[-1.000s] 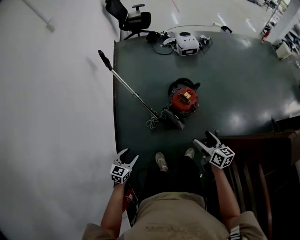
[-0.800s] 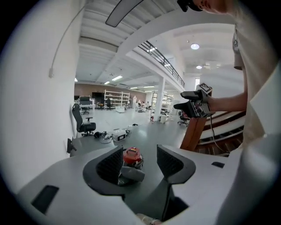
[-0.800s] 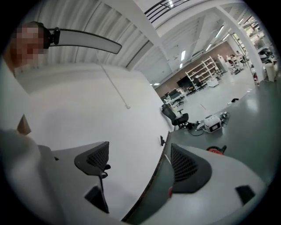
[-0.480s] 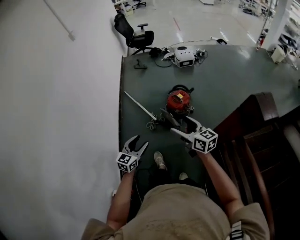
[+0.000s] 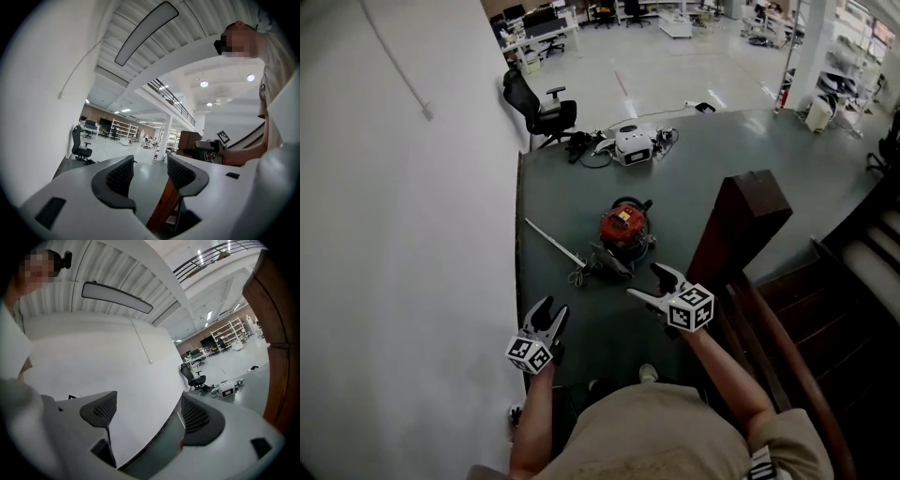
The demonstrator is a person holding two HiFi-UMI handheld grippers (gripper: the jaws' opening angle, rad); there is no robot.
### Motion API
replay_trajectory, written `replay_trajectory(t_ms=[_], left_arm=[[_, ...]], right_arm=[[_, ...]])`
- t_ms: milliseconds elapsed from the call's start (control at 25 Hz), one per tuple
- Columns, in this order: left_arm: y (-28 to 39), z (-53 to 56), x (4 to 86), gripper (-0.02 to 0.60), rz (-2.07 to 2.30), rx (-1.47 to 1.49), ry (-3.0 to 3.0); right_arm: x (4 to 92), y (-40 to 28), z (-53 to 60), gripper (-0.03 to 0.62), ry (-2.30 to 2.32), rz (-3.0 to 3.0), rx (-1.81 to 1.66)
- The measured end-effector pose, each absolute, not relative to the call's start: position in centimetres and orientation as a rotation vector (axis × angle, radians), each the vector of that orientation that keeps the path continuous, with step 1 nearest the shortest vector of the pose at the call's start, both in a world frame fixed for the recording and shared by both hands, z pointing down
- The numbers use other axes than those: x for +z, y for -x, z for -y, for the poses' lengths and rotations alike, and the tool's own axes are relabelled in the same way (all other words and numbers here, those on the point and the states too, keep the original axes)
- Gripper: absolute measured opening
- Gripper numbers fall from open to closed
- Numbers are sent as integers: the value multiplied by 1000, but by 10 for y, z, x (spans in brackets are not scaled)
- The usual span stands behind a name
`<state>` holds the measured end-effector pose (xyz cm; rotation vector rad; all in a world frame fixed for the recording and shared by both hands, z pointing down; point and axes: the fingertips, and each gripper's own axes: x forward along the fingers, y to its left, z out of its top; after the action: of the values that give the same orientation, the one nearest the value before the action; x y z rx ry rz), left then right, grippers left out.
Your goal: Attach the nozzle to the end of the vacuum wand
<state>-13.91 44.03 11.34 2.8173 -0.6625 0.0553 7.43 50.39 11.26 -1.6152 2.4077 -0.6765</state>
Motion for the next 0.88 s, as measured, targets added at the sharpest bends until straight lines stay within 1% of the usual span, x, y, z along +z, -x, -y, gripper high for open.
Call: replay_trajectory(t_ms=[200, 240, 280, 320, 680, 880], left_arm=[[139, -450, 128, 233, 648, 14, -2816], [140, -450, 131, 232, 643, 7, -2807], [142, -451, 132, 229, 640, 3, -2799], [144, -452, 133, 229, 636, 4, -2797], [162, -455, 152, 227, 615, 50, -2749], [161, -456, 159, 227, 605, 73, -2746]], right_arm=[[141, -87, -529, 435, 1723, -2438, -652], [145, -89, -531, 395, 1770, -2442, -635], [148, -91, -533, 245, 1815, -2442, -618], [150, -91, -534, 213, 1846, -2441, -607], [150, -65, -531, 206, 1881, -2442, -577], [157, -66, -535, 199, 1898, -2427, -602]])
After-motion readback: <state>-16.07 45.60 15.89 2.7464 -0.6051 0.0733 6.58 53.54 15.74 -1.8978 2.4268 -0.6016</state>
